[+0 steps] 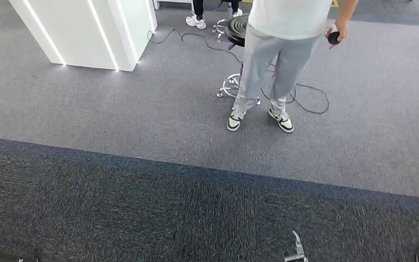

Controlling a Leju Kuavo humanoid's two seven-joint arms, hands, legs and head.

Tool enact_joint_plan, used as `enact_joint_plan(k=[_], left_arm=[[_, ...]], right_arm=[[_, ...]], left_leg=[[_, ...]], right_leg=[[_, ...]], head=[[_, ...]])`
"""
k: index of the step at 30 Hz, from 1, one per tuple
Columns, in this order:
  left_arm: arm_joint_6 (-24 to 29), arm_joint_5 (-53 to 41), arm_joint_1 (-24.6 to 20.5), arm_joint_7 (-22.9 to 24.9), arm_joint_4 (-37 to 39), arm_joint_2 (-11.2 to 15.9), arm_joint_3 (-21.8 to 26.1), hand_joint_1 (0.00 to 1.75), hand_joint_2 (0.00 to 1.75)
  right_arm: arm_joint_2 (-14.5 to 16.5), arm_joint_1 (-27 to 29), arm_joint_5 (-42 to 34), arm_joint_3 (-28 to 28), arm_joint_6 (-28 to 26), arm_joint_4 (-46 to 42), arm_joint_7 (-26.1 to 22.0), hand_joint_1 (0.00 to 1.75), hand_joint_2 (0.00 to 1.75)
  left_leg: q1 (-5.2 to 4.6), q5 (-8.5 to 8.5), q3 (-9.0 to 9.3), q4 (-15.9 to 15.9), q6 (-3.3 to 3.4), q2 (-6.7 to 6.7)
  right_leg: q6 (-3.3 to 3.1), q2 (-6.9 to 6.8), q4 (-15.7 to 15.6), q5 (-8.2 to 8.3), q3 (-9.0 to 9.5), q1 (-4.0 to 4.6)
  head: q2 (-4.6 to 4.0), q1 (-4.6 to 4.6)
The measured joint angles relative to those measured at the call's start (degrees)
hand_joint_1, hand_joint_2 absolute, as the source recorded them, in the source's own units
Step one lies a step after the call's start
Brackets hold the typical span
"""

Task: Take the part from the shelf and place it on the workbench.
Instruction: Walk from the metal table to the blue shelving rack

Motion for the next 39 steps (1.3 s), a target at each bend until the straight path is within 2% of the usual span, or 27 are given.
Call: enact_joint_plan(k=[2, 5, 6, 7, 8, 10, 12, 14, 16, 17, 18, 20, 21, 22, 23, 24, 25, 26, 28, 29, 31, 32, 34, 36, 37, 38, 39], left_arm=[[0.0, 0.1, 0.0, 0.0, 0.0, 0.0, -0.2, 0.00, 0.00], [0.0, 0.3, 0.0, 0.0, 0.0, 0.1, -0.5, 0.00, 0.00], [-0.1, 0.4, 0.0, 0.0, 0.0, 0.1, -0.6, 0.00, 0.00], [-0.1, 0.5, 0.0, 0.0, 0.0, 0.1, -0.7, 0.00, 0.00], [-0.1, 0.5, 0.0, 0.0, 0.0, 0.1, -0.7, 0.00, 0.00], [-0.1, 0.7, 0.0, 0.0, 0.0, 0.1, -0.8, 0.00, 0.00], [0.0, 0.8, -0.1, 0.0, 0.0, 0.1, -0.8, 0.00, 0.00], [0.0, 0.8, -0.2, 0.0, 0.0, 0.1, -0.9, 0.00, 0.00], [0.0, 0.8, -0.2, 0.0, 0.0, 0.1, -0.9, 0.00, 0.00], [0.0, 0.8, -0.1, 0.0, 0.0, 0.0, -0.9, 0.00, 0.00], [0.0, 0.8, -0.1, 0.0, 0.0, 0.0, -0.9, 0.00, 0.00], [0.0, 0.9, -0.1, 0.0, 0.0, 0.0, -0.9, 0.00, 0.00], [-0.1, 0.9, -0.1, 0.0, 0.0, 0.0, -0.9, 0.00, 0.00], [-0.1, 0.9, -0.1, 0.0, 0.0, 0.0, -0.9, 0.00, 0.00], [-0.1, 0.9, -0.1, 0.0, 0.0, 0.0, -1.0, 0.00, 0.00], [-0.2, 0.9, -0.1, 0.0, 0.0, 0.0, -1.0, 0.00, 0.00], [-0.2, 0.9, -0.1, 0.0, 0.0, 0.0, -1.0, 0.00, 0.00], [-0.3, 0.9, -0.1, 0.0, 0.0, 0.0, -1.0, 0.00, 0.00], [-0.3, 0.9, 0.0, 0.0, 0.0, 0.0, -1.2, 0.00, 0.00], [-0.4, 0.9, 0.0, 0.0, 0.0, 0.1, -1.2, 0.00, 0.00], [-0.4, 0.9, 0.0, 0.0, 0.1, 0.1, -1.4, 0.00, 0.00], [-0.4, 0.9, 0.0, 0.0, 0.1, 0.1, -1.4, 0.00, 0.00], [-0.4, 1.0, 0.1, 0.0, 0.1, 0.2, -1.5, 0.00, 0.00], [-0.5, 1.0, 0.1, 0.1, 0.1, 0.2, -1.6, 0.00, 0.00], [-0.5, 1.0, 0.1, 0.1, 0.1, 0.2, -1.7, 0.00, 0.00], [-0.5, 1.0, 0.1, 0.1, 0.1, 0.2, -1.8, 0.00, 0.00], [-0.5, 1.0, 0.1, 0.1, 0.1, 0.2, -1.9, 0.00, 0.00]], right_arm=[[0.3, 0.0, 0.3, -0.3, 0.2, -0.1, 0.0, 0.00, 0.00], [0.6, 0.0, 0.5, -0.5, 0.4, -0.2, 0.1, 0.00, 0.00], [0.6, 0.0, 0.5, -0.5, 0.4, -0.2, 0.1, 0.00, 0.00], [0.7, 0.0, 0.6, -0.5, 0.4, -0.2, 0.1, 0.00, 0.00], [0.7, 0.0, 0.6, -0.5, 0.4, -0.2, 0.1, 0.00, 0.00], [0.8, 0.0, 0.7, -0.6, 0.4, -0.2, 0.1, 0.00, 0.00], [1.0, 0.0, 0.8, -0.7, 0.4, -0.2, 0.1, 0.00, 0.00], [1.1, 0.0, 1.0, -0.8, 0.4, -0.2, 0.1, 0.00, 0.00], [1.3, 0.1, 1.2, -0.9, 0.4, -0.2, 0.1, 0.00, 0.00], [1.3, 0.1, 1.3, -1.0, 0.4, -0.1, 0.1, 0.00, 0.00], [1.3, 0.1, 1.3, -1.1, 0.4, -0.1, 0.1, 0.00, 0.00], [1.3, 0.2, 1.3, -1.3, 0.5, -0.1, 0.1, 0.00, 0.00], [1.3, 0.2, 1.4, -1.3, 0.5, -0.1, 0.1, 0.00, 0.00], [1.3, 0.2, 1.4, -1.4, 0.5, -0.1, 0.0, 0.00, 0.00], [1.3, 0.2, 1.4, -1.4, 0.6, 0.0, 0.0, 0.00, 0.00], [1.3, 0.1, 1.5, -1.4, 0.6, 0.0, 0.0, 0.00, 0.00], [1.3, 0.1, 1.5, -1.4, 0.6, 0.1, 0.0, 0.00, 0.00], [1.3, 0.0, 1.5, -1.4, 0.6, 0.1, 0.0, 0.00, 0.00], [1.4, -0.3, 1.6, -1.4, 0.6, 0.1, -0.1, 0.00, 0.00], [1.5, -0.4, 1.6, -1.4, 0.7, 0.2, -0.1, 0.00, 0.00], [1.6, -0.4, 1.7, -1.4, 0.6, 0.3, -0.2, 0.00, 0.00], [1.7, -0.4, 1.7, -1.4, 0.6, 0.4, -0.2, 0.00, 0.00], [1.8, -0.4, 1.7, -1.4, 0.6, 0.6, -0.2, 0.00, 0.00], [1.9, -0.4, 1.7, -1.4, 0.6, 0.7, -0.3, 0.00, 0.00], [1.9, -0.4, 1.7, -1.4, 0.6, 0.8, -0.3, 0.00, 0.00], [1.9, -0.4, 1.7, -1.4, 0.6, 0.9, -0.3, 0.00, 0.00], [1.9, -0.4, 1.7, -1.4, 0.6, 1.0, -0.3, 0.00, 0.00]], left_leg=[[0.12, -2.16, -0.88, 1.9, -0.49, -0.11], [0.20, -10.01, -3.54, 11.3, -0.65, -0.24], [0.20, -11.37, -3.93, 14.1, -0.70, -0.24], [0.20, -11.40, -3.56, 15.4, -0.69, -0.24], [0.19, -10.36, -2.32, 14.8, -0.60, -0.24], [0.10, -7.63, 2.54, 8.8, -0.18, -0.24], [-0.26, -7.22, 7.19, 1.6, 0.27, -0.29], [-0.70, -7.57, 8.41, -1.1, 0.63, -0.35], [-0.65, -6.64, 7.84, -1.3, 1.22, -0.18], [-0.55, -5.95, 7.43, -1.5, 1.58, -0.04], [-0.40, -5.22, 6.84, -1.7, 1.96, 0.11], [-0.39, -3.81, 5.17, -1.7, 2.41, 0.28], [-0.41, -3.13, 4.20, -1.6, 2.51, 0.34], [-0.43, -2.41, 3.20, -1.6, 2.43, 0.40], [-0.42, -1.70, 2.19, -1.5, 2.30, 0.45], [-0.38, -1.01, 1.16, -1.3, 2.12, 0.48], [-0.35, -0.37, 0.26, -1.1, 1.89, 0.48], [-0.36, 0.15, -0.53, -0.9, 1.61, 0.45], [-0.39, 1.11, -1.47, -0.5, 0.89, 0.45], [-0.36, 1.58, -1.68, -0.4, 0.51, 0.47], [-0.16, 2.25, -1.90, -0.3, -0.25, 0.43], [-0.04, 1.44, -2.25, 0.3, -0.51, 0.30], [0.16, -3.31, -3.67, 4.6, -0.79, 0.03], [0.16, -8.73, -5.29, 11.9, -0.97, -0.07], [0.16, -9.79, -5.57, 14.7, -1.03, -0.07], [0.16, -9.43, -5.12, 16.1, -1.04, -0.08], [0.15, -8.01, -3.69, 15.5, -0.95, -0.08]], right_leg=[[-0.99, -0.12, -0.5, 0.98, -0.68, -0.08], [-1.92, -0.27, -0.6, 2.59, -2.55, 0.30], [-2.00, -0.29, -0.5, 3.11, -3.34, 0.51], [-2.02, -0.30, -0.3, 3.63, -4.19, 0.71], [-1.99, -0.30, -0.1, 4.12, -5.05, 0.87], [-1.80, -0.24, 0.5, 5.02, -6.68, 1.04], [-1.34, -0.25, 1.2, 5.81, -7.87, 1.16], [-0.73, -0.33, 1.4, 6.71, -8.31, 1.11], [-0.12, -0.24, 1.4, 7.27, -8.41, 0.93], [0.23, -0.13, 2.0, 6.27, -8.67, 0.83], [0.54, -0.04, 3.5, 4.15, -9.17, 0.72], [1.11, 0.03, 9.3, -1.92, -10.58, 0.37], [1.33, 0.01, 12.6, -3.90, -11.08, 0.19], [1.52, 0.00, 15.0, -4.39, -11.08, 0.00], [1.66, -0.02, 16.0, -3.54, -10.40, -0.18], [1.76, -0.05, 15.1, -1.90, -8.76, -0.35], [1.79, -0.09, 12.5, -0.46, -6.16, -0.49], [1.72, -0.12, 8.5, -0.15, -2.86, -0.52], [1.26, -0.11, 1.2, -1.57, 2.37, -0.30], [0.93, -0.09, -0.7, -2.31, 3.44, -0.08], [0.09, -0.26, -1.4, -1.85, 3.13, 0.03], [-0.42, -0.39, -1.5, -1.32, 2.73, 0.03], [-1.36, -0.68, -1.6, -0.01, 1.50, 0.07], [-1.82, -0.77, -1.5, 1.30, -0.21, 0.40], [-1.87, -0.82, -1.4, 1.95, -1.10, 0.56], [-1.87, -0.85, -1.2, 2.60, -2.09, 0.71], [-1.81, -0.85, -1.0, 3.25, -3.18, 0.82]], head=[[0.00, -0.05], [0.00, -0.32], [0.00, -0.35], [0.00, -0.36], [0.00, -0.35], [0.00, -0.36], [0.00, -0.36], [0.00, -0.52], [0.00, -0.74], [0.00, -0.80], [0.00, -0.71], [0.00, -0.53], [0.00, -0.42], [0.00, -0.41], [0.00, -0.40], [0.00, -0.38], [0.00, -0.38], [0.00, -0.36], [0.00, -0.33], [0.00, -0.31], [0.00, -0.27], [0.00, -0.27], [0.00, -0.37], [0.00, -0.52], [0.00, -0.52], [0.00, -0.52], [0.00, -0.53]])
